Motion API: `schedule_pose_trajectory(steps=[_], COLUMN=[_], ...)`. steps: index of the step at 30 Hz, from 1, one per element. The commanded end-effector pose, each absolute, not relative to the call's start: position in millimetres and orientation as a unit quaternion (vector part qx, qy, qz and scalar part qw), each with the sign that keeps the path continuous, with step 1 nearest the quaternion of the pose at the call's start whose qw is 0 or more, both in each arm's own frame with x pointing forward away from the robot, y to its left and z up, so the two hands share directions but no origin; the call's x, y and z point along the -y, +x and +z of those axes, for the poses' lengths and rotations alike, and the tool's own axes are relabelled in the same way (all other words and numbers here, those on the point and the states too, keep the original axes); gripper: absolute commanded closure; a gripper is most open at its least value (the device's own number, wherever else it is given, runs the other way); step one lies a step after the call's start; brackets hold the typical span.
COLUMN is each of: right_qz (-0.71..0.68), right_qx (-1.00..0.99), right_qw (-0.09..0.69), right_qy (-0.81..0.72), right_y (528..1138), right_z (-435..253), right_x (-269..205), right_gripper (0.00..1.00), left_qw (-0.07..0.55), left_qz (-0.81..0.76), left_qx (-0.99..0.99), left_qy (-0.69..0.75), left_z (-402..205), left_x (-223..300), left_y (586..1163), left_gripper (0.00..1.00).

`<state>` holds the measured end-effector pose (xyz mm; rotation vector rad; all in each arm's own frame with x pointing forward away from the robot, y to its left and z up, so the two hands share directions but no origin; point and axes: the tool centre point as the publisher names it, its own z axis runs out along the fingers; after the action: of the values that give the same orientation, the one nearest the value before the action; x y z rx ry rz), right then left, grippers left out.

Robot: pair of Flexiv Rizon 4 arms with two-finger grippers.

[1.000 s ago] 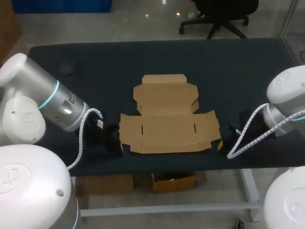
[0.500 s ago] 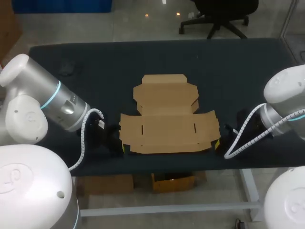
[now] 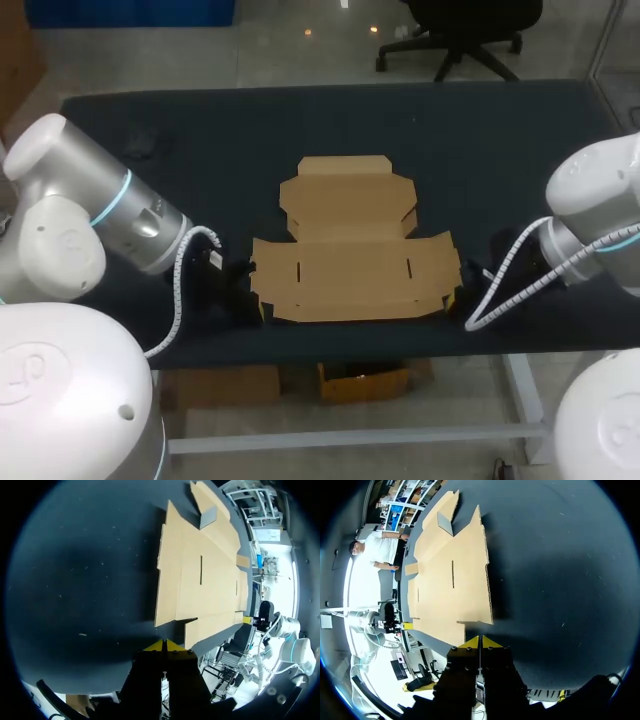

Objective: Assemble the packaging by folding the flat box into shape, placing the metal phone stand inside, and closing the box properly

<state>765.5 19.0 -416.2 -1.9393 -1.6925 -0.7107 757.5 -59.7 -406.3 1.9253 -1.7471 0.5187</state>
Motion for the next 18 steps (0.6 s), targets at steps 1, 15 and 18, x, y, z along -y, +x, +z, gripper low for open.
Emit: schedule_pose_trajectory(steps=[1,15,18], right_qz=[-0.263,-0.268,-0.269], right_qx=[0.615,0.612,0.612], right_qw=[0.239,0.244,0.244], right_qy=[-0.704,-0.703,-0.702], right_y=[768.0,770.1,770.8], right_z=[-419.8,-419.6,-419.2], right_x=[-19.1,-23.5,-24.3], right_gripper=[1.0,1.0,1.0], left_qw=[0.247,0.253,0.253], left_qz=[0.188,0.2,0.201], left_qx=[0.64,0.642,0.642], left_qy=[0.703,0.696,0.695], left_z=[-411.4,-411.5,-410.5], left_x=[62.9,68.4,69.5], left_y=[762.1,762.2,761.1], left_gripper=[1.0,1.0,1.0])
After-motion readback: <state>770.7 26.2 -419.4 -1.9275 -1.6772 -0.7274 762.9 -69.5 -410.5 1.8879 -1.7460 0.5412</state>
